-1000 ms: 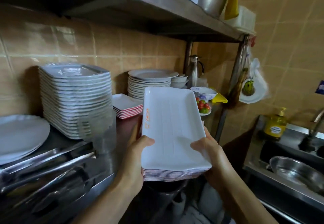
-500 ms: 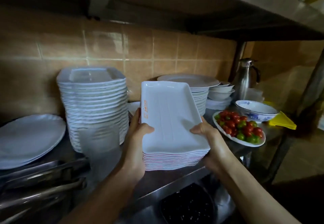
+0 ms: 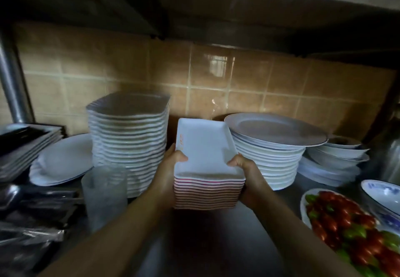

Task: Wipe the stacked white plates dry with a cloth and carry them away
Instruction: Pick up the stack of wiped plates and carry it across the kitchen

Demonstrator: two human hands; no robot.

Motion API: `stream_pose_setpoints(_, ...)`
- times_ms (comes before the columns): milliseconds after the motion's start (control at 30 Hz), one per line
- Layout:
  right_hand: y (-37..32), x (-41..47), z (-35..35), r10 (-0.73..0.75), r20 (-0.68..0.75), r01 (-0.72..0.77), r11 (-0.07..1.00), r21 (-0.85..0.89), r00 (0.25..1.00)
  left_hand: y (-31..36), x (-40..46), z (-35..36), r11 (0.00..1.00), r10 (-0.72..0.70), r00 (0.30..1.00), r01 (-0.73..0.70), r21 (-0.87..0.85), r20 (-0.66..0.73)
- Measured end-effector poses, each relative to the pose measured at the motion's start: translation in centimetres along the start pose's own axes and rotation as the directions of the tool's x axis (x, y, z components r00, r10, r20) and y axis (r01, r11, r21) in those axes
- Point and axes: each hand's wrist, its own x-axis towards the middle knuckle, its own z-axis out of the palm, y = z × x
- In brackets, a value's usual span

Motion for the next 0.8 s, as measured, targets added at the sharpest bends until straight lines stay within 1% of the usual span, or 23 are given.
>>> stream_pose_setpoints(133,0.1,1.2,-0.7,0.059,0.024,-0.060,0.995,0.076,0.998,0.0,0.4,-0.1,1.000,-0.019,1.000,0.019,0.017,-0.003)
stream_pose_setpoints(333,0.6,2.3,-1.0,0.138,-0.008,-0.137,0.988,0.076,0.990,0.1,0.7,-0.6,0.996,-0.077,0.997,0.076,0.043,0.000)
stream_pose_setpoints(467,0.5,2.5,-1.1,0.159,0.011,-0.160,0.985,0.064,0.987,0.3,1.3,-0.9,0.993,-0.095,0.995,0.094,0.068,0.009)
stream_pose_setpoints(567,0.4,2.7,-1.3,0.211,-0.053,-0.210,0.977,0.029,0.976,0.5,1.6,-0.8,0.990,-0.125,0.992,0.125,0.070,0.004)
stream_pose_setpoints(633,0.2,2.8,-1.4,0.233,-0.114,-0.235,0.972,-0.006,0.966,0.5,1.8,-0.7,0.985,-0.155,0.988,0.156,0.070,-0.024)
stream_pose_setpoints(700,0.0,2.8,-1.3,0.219,-0.144,-0.224,0.974,-0.021,0.965,0.6,1.9,-0.5,0.980,-0.179,0.982,0.183,0.072,-0.058)
stream_pose_setpoints(800,-0.2,2.5,-1.0,0.165,-0.123,-0.166,0.986,0.002,0.979,0.9,1.9,-0.4,0.977,-0.189,0.978,0.196,0.080,-0.088)
